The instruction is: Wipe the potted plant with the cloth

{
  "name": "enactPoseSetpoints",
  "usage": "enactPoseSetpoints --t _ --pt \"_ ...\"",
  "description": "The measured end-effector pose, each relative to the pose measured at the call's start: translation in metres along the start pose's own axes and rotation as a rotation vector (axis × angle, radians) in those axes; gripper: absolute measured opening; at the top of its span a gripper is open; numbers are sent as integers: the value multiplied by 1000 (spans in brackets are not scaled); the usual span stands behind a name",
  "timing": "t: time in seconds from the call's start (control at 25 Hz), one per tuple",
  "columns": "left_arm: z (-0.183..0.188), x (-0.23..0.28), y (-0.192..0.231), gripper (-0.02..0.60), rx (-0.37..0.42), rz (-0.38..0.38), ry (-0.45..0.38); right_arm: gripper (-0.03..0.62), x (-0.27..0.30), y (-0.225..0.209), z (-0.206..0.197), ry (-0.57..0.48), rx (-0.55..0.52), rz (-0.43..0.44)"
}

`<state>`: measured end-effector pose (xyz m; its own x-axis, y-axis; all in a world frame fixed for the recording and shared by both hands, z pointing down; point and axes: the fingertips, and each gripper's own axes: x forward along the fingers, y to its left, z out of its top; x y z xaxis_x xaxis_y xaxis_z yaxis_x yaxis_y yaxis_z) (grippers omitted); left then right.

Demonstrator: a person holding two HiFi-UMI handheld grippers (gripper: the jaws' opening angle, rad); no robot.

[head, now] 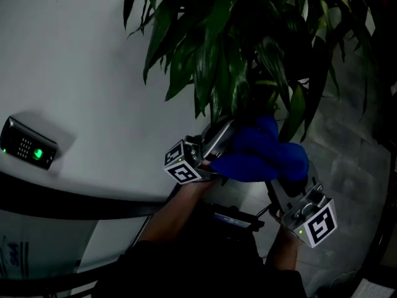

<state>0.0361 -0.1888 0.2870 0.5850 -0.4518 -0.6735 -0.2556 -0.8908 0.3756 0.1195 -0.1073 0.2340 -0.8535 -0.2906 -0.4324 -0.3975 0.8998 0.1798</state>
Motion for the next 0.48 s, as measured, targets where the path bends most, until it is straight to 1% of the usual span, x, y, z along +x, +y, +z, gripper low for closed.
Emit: enactPoseSetpoints --t 0.08,0.16,0.24,0.28,0.32,0.4,0.48 --pt "1 5 -4 8 -19 -10 -13 78 10 2 6 30 -58 16" --pt "3 10 -6 8 -55 -20 -37 78 19 -5 11 66 -127 15" --pt "4 16 -6 8 -77 -22 -50 78 30 -19 17 96 -176 -9" --pt "5 19 -7 11 -77 -19 -47 78 37 -29 23 92 -187 -34" --pt "5 21 -8 15 -72 -14 -39 78 43 -39 30 73 -184 -70" --pt "6 25 -10 18 -55 -3 -21 78 57 -63 43 31 -141 -149" --pt "7 29 -11 18 -34 2 -19 78 71 -82 49 13 -110 -193"
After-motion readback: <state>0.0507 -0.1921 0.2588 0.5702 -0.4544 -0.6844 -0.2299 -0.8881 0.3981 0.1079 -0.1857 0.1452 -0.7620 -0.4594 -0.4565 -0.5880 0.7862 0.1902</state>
